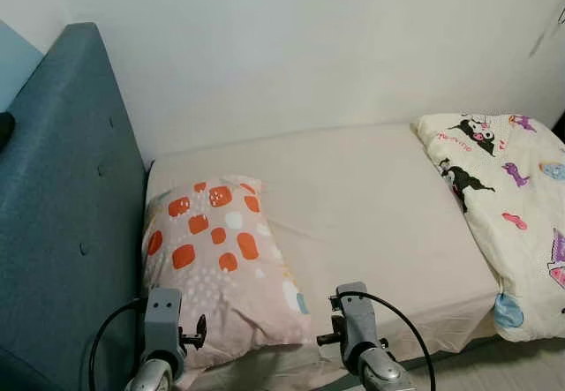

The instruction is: Clean up the room

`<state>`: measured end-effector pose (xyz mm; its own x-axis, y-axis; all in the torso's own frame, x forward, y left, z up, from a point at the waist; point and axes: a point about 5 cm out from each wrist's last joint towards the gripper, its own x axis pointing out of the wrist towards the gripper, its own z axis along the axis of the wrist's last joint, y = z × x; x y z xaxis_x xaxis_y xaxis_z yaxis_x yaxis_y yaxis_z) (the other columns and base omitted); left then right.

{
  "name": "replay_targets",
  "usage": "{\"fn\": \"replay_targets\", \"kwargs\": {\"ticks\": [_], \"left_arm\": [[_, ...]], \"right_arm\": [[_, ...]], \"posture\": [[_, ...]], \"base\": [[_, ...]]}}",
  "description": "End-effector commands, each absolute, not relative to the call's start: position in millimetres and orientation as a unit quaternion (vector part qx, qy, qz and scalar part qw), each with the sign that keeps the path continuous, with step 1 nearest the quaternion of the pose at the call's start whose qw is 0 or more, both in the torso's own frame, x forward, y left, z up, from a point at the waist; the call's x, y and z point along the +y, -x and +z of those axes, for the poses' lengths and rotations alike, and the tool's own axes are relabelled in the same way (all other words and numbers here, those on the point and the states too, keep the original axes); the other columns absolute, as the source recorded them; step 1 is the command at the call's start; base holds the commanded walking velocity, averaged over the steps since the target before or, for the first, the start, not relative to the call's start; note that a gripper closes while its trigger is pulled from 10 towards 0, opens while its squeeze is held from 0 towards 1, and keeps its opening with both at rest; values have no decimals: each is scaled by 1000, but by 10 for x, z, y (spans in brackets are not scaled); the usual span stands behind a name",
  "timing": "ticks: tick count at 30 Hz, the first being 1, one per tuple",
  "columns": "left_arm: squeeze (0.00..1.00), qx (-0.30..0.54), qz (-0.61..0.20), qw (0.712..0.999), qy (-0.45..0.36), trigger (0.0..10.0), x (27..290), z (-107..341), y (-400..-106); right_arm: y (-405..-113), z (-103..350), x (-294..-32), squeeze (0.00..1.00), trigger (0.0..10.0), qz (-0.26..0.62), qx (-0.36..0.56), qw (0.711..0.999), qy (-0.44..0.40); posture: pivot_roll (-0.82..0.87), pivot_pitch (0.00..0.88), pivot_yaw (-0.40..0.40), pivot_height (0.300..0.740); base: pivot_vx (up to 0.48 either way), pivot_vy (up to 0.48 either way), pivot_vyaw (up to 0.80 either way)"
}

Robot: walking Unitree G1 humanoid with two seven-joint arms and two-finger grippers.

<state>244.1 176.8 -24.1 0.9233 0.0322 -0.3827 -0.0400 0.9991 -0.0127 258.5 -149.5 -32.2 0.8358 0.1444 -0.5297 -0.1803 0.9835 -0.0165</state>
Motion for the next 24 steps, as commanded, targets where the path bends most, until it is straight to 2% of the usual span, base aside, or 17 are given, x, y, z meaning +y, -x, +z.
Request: {"fn": "replay_targets", "kwargs": {"ticks": [1,24], "left_arm": [[0,199,14,980,5,10000,1766,-259,-2423],[0,207,27,978,1,10000,1795,-294,-2373]], "right_arm": [[-2584,-322,-1504,0,10000,87,273,957,38],[-2592,-315,-1498,0,10000,89,271,958,41]], "posture": [[31,48,-53,726],[35,68,-59,726]], "base": [[0,0,0],[0,0,0]]}}
